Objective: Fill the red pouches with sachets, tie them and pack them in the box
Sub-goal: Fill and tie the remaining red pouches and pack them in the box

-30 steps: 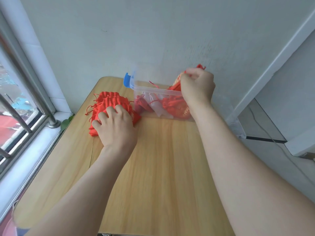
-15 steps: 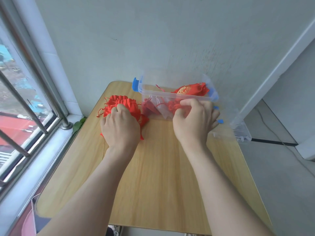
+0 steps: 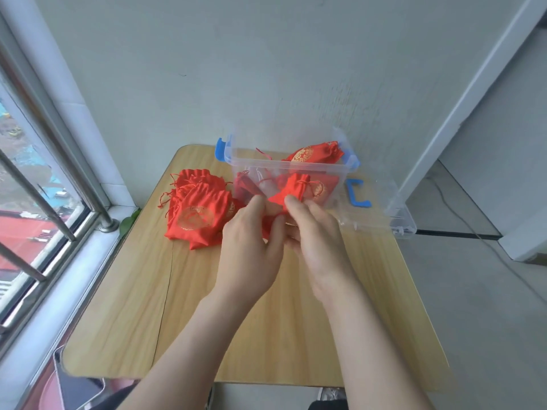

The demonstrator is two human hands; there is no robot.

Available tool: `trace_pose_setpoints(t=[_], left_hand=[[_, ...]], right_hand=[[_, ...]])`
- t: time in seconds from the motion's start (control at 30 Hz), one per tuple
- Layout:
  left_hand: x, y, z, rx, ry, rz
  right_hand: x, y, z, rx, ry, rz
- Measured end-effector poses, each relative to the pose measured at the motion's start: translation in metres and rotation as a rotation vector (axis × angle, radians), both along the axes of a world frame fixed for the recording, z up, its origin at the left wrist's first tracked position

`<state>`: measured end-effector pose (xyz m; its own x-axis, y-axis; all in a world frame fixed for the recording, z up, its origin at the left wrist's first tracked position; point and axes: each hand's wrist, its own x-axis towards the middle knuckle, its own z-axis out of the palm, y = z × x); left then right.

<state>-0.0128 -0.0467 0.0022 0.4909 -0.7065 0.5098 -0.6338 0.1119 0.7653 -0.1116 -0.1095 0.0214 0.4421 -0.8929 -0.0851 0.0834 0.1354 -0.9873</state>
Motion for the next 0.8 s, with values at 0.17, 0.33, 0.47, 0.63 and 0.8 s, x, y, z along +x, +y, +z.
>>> trace_pose_setpoints(t=[0.17, 0.33, 0.47, 0.63, 0.8], left_hand=[[-0.001, -0.002, 0.007, 0.095, 0.246, -0.071], [0.013, -0.024, 0.004, 0.185, 0.685, 0.127], [0.019, -0.042, 0.001, 0.38, 0.985, 0.075], [0.019, -0.046, 0.003, 0.248, 0.979, -0.045], [0.024, -0.045, 0.002, 0.082, 0.973, -0.062]], right_hand=[[-0.009, -0.006, -0.013, -0.065, 0.038, -0.122], [-0.004, -0.018, -0.015, -0.076, 0.107, -0.218], [-0.004, -0.021, -0.009, -0.102, 0.15, -0.184], [-0.011, -0.03, -0.011, -0.085, 0.191, -0.199], [-0.009, -0.038, -0.004, 0.032, 0.174, -0.181]])
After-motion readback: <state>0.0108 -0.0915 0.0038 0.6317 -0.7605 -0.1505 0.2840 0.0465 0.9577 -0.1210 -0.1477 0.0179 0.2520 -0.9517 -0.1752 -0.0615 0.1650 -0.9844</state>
